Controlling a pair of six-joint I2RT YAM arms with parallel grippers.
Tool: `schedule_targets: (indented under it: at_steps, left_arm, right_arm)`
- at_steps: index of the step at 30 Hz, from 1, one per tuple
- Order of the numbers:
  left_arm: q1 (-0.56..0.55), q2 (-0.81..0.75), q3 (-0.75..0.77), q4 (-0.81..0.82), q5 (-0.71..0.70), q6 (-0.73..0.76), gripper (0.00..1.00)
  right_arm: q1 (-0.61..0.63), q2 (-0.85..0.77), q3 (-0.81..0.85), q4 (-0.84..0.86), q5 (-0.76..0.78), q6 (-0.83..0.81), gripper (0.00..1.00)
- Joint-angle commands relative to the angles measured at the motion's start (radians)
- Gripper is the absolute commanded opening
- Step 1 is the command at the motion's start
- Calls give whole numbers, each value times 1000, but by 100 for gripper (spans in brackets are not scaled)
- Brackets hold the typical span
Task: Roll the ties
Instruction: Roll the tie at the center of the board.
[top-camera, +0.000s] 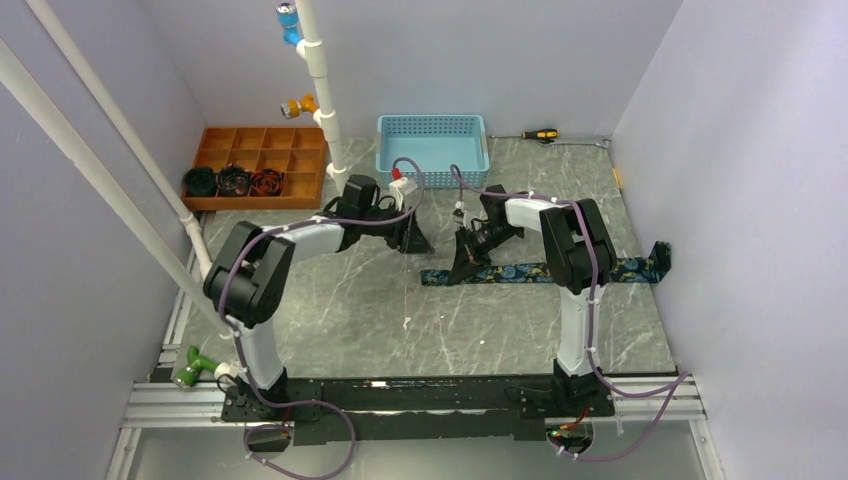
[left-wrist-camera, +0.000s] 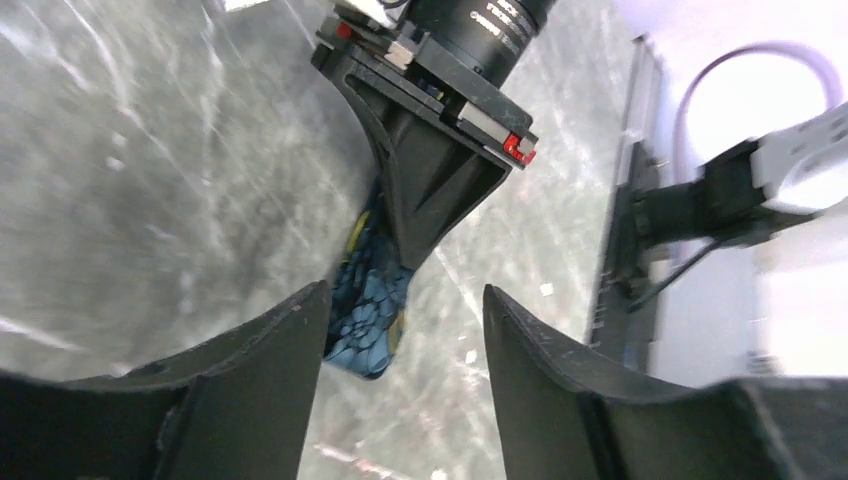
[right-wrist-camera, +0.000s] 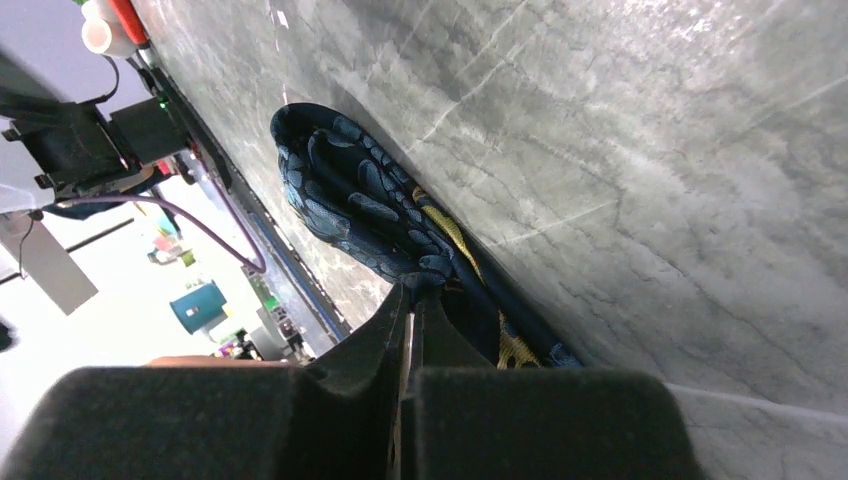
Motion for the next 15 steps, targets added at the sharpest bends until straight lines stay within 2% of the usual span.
schedule_targets:
  at_steps: [1,4,8,11,15]
  left_arm:
    - [-7,-136,-48,-167,-108,430,65]
    - [-32,-165,-85,-193,-173,593,78]
    - [-99,-181,-145,-148,-265,770,83]
    - [-132,-174,-172,-70,-305,809,88]
    - [-148,-111,-121,-50,-307,803,89]
  right_arm:
    - [-7,-7,23,31,13,-24,0]
    - [-6,-13,32,26,-6,-29,0]
    - [-7,-20,38,11,-21,-42,0]
    - [-6,-26,43,-4,-26,-42,0]
    - [-6,-29,44,-18,-21,-81,0]
